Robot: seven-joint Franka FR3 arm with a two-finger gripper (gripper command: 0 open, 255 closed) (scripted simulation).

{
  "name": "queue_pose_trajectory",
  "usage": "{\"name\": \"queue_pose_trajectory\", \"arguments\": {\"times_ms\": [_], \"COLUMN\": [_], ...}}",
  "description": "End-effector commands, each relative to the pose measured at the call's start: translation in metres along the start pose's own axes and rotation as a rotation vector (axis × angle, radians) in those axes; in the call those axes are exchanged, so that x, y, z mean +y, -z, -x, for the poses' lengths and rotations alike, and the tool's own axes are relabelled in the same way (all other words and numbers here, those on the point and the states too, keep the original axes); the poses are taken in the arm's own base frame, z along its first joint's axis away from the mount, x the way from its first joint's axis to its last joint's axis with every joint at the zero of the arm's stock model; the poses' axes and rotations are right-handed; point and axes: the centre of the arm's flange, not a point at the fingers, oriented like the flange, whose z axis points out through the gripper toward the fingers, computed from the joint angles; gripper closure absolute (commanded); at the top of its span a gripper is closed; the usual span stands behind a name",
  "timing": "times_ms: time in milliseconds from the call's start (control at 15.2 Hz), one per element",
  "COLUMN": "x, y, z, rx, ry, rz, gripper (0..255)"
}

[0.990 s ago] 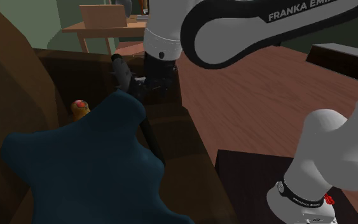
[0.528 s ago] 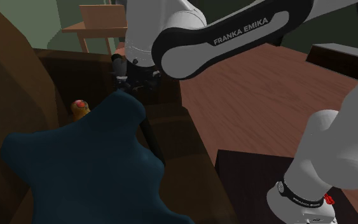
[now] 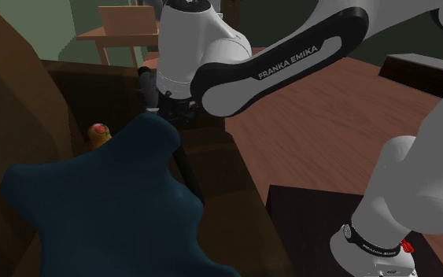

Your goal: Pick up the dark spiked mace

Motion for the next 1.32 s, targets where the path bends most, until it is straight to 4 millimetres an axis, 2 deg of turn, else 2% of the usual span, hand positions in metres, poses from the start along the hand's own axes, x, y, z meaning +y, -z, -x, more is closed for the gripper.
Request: {"name": "queue_pose_trajectory", "arguments": {"times_ms": [0,66,660,1254], "x": [0.0,0.0,0.0,-0.004], "y": [-0.001,-0.001,-0.001,0.042], "z": [0.0,0.0,0.0,-0.02], "rx": [0.0,0.0,0.0,0.0], "ry": [0.0,0.0,0.0,0.0], "rz": [0.0,0.0,0.0,0.0], "gripper": [0,255,255,255]}}
